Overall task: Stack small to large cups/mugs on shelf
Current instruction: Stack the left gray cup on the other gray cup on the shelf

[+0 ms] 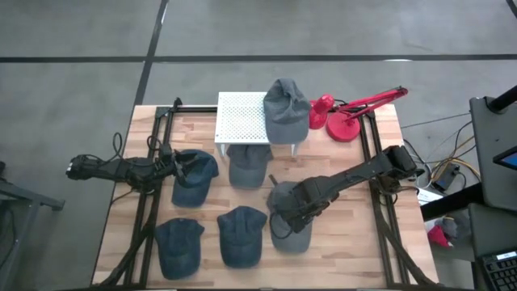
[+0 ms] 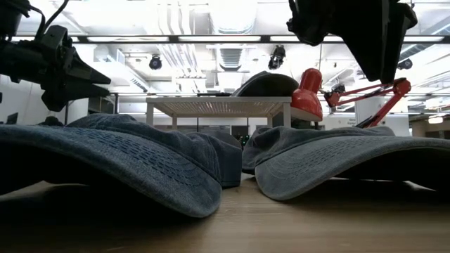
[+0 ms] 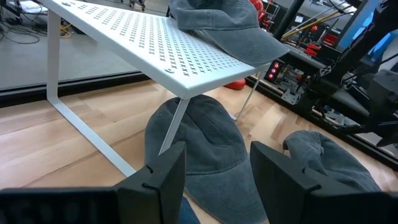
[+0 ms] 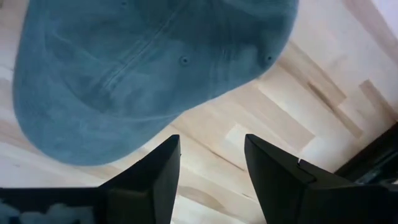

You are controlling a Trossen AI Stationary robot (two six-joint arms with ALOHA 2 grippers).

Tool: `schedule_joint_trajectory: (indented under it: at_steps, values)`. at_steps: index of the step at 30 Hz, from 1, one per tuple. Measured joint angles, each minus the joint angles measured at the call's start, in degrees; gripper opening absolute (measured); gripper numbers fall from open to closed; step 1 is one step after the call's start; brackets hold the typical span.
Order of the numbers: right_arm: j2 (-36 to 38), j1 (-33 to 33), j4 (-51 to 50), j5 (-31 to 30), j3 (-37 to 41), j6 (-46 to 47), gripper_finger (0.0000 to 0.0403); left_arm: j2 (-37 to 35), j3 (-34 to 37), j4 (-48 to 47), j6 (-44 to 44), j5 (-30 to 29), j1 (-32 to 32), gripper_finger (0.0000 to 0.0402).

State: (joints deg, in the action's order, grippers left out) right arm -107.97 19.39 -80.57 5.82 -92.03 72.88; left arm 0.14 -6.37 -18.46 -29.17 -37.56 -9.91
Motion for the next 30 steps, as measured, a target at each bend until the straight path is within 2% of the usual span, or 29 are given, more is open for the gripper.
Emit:
schedule_joint_trajectory:
  at_steps: [14, 23, 30]
  values:
    - [0.00, 2.14, 5.15, -1.96, 1.96, 3.83, 0.0206, 0.00, 0.00, 0.00, -0.02, 0.02, 0.04, 0.0181]
    - [0.20, 3.37, 9.39, -3.07, 5.73, 13.83, 0.0206, 0.00, 0.00, 0.02, -1.25, 0.09, 0.02, 0.0181]
    - [4.08, 4.03, 12.09, -7.51, 10.39, 21.13, 0.0206, 0.00, 0.00, 0.00, -1.31, 0.09, -0.02, 0.0182]
